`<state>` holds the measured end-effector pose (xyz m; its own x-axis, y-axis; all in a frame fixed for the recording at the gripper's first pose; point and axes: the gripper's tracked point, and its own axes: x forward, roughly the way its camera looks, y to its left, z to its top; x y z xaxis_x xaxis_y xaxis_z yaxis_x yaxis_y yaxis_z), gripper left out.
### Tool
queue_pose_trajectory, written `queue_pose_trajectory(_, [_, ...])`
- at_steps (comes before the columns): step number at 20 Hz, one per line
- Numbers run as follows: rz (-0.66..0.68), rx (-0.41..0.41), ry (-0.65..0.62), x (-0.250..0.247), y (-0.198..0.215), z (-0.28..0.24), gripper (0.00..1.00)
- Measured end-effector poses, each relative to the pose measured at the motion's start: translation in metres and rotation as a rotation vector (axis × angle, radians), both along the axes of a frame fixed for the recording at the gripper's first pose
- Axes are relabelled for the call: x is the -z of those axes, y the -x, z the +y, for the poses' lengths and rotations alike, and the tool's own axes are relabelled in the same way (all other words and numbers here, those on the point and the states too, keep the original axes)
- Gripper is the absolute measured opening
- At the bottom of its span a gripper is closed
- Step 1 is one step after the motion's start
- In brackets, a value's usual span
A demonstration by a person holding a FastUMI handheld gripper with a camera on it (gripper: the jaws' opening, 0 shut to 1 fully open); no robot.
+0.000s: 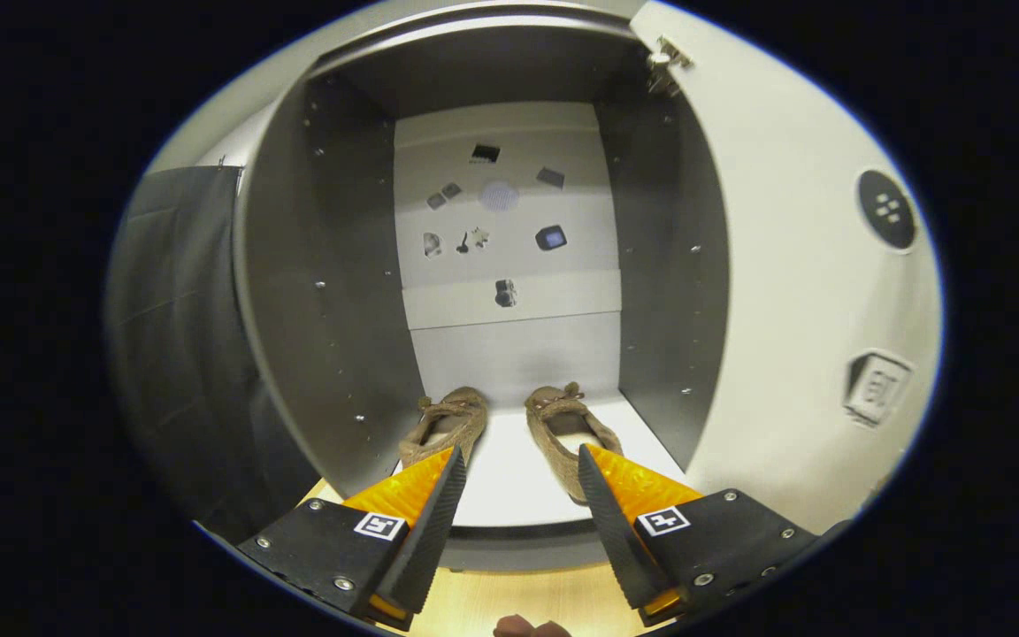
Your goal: Open the shoe cabinet door, grab the shoes and put them into the shoe cabinet, then close the shoe cabinet door.
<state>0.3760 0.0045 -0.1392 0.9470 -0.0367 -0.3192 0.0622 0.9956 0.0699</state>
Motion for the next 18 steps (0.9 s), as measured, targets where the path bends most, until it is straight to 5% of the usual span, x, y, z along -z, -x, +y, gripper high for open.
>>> queue_pose_trajectory(8, [-0.02, 0.034, -0.016, -0.018, 0.126, -0.008, 0.82])
queue_pose_trajectory(13, [-0.064, -0.036, -0.081, -0.031, 0.179, -0.011, 0.82])
queue_pose_trajectory(18, [-0.074, -0.116, 0.027, -0.036, 0.233, -0.044, 0.82])
